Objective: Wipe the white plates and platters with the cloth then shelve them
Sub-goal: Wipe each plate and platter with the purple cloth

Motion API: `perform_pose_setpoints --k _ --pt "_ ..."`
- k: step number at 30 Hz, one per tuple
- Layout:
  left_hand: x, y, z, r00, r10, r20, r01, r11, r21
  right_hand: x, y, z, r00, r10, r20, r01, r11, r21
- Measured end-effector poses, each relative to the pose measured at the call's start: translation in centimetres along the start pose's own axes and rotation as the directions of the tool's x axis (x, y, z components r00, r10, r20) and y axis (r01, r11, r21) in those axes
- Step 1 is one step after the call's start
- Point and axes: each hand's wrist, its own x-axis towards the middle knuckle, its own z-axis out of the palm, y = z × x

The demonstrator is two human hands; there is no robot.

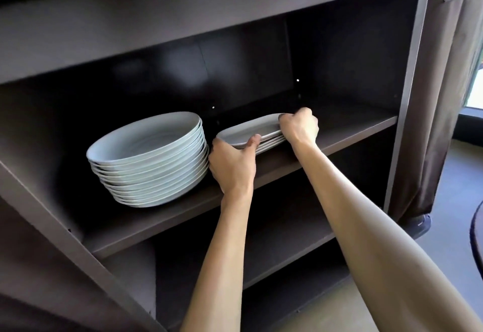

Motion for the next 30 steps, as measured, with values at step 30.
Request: perform_pose_setpoints --k 30 --pt "-29.1 8.9 16.6 0.482 0.264 0.835 -0.125 0.964 -0.233 -14.6 19.7 -35.6 0.692 0.049 -0.720 -0.358 0.890 -0.284"
